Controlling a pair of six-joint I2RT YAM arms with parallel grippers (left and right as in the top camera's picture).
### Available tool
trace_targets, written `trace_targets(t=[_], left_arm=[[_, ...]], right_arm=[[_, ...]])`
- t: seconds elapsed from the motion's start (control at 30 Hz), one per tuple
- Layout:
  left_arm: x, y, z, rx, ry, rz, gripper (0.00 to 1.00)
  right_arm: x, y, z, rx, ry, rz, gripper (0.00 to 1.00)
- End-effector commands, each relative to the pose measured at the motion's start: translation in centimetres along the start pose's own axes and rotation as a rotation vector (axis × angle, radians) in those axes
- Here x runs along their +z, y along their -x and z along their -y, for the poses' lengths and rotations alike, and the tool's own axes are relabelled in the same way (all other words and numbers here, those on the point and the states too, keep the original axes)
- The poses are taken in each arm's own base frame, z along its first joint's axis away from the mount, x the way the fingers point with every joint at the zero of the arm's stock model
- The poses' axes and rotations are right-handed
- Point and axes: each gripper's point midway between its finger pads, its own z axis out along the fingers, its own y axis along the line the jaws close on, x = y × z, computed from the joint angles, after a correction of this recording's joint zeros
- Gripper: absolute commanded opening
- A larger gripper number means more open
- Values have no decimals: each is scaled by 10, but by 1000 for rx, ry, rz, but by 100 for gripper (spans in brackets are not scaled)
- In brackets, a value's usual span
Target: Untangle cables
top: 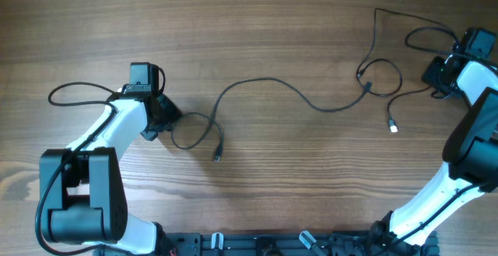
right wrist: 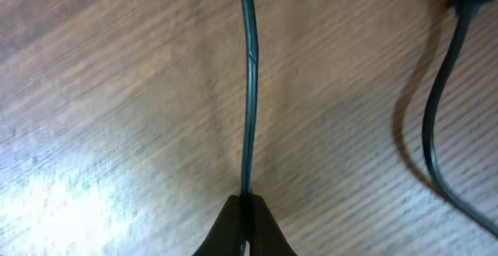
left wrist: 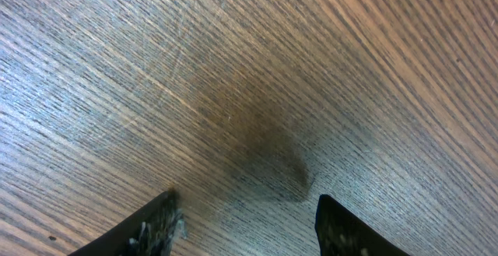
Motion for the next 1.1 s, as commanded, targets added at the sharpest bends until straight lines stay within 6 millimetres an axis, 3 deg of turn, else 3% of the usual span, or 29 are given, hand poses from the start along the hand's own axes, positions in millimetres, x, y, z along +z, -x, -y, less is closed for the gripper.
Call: trace_targets(t=[0.0, 0.13, 0.33, 0.53, 0.73, 0.8, 0.9, 1.0, 1.07], left_arm=[[17, -23, -15, -6, 42, -81, 59], [17, -23, -15, -6, 42, -81, 56], [18, -19, -11, -7, 25, -62, 51], [18, -12, -6, -7, 2, -36, 51], [18, -6, 0, -8, -21, -11, 52], [18, -4, 1, -8, -27, -5, 53], [18, -3, 2, -8, -31, 0, 55], [18, -3, 2, -8, -31, 0, 55], [18, -3, 2, -8, -31, 0, 56]], right_arm=[[-1, -26, -3, -27, 24, -91, 4], [-45, -11, -5, -18, 41, -36, 4], [-104, -14, -26, -25, 183, -32, 4], [-157, -43, -97, -79, 568, -120, 4], [-165, -72, -155, -225, 616, -166, 4], [-162, -71, -165, -234, 562, -139, 4], [-150, -62, -163, -124, 398, -93, 4], [-138, -59, -151, -42, 273, -74, 23], [-131, -61, -141, 27, 210, -87, 45]])
